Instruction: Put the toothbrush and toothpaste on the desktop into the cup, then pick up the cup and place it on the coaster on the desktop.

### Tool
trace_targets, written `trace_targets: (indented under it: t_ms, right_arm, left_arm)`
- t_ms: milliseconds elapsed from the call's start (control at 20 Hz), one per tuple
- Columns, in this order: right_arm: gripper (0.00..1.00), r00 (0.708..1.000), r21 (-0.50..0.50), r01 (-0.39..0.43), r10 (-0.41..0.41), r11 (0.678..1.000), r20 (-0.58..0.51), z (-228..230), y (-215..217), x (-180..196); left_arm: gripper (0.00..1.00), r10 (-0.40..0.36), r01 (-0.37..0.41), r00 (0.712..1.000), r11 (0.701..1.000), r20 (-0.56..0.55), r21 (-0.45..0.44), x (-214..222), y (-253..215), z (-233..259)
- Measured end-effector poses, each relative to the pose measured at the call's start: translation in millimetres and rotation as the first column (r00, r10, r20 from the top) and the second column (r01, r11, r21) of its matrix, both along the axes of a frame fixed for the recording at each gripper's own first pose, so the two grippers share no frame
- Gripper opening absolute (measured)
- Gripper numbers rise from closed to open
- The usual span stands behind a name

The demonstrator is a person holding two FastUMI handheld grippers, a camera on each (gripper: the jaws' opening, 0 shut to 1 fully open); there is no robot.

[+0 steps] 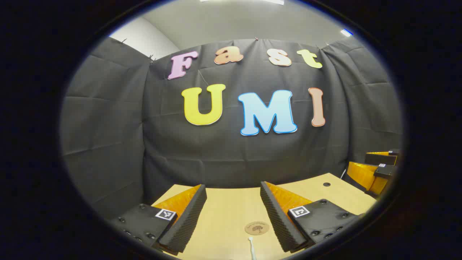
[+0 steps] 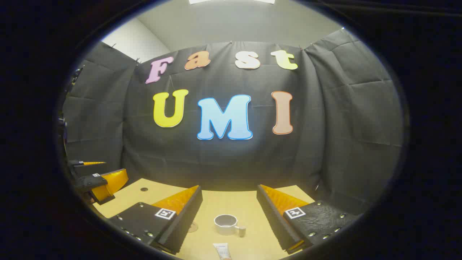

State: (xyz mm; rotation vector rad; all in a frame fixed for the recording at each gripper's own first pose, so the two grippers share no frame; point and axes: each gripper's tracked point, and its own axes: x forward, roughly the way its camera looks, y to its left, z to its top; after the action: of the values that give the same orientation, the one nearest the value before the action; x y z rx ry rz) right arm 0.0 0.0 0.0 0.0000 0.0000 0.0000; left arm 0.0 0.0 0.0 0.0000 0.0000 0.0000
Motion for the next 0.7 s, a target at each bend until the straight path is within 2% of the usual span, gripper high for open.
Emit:
trace_targets:
  t_ms: [700]
  right_arm:
    - [0.94, 1.0, -0.001, -0.002, 0.002, 1.0, -0.004, -0.3, 0.3, 0.1]
  left_arm:
    - [0.98, -0.012, 0.012, 1.0, 1.0, -0.007, 0.0, -0.6, -1.3, -0.6]
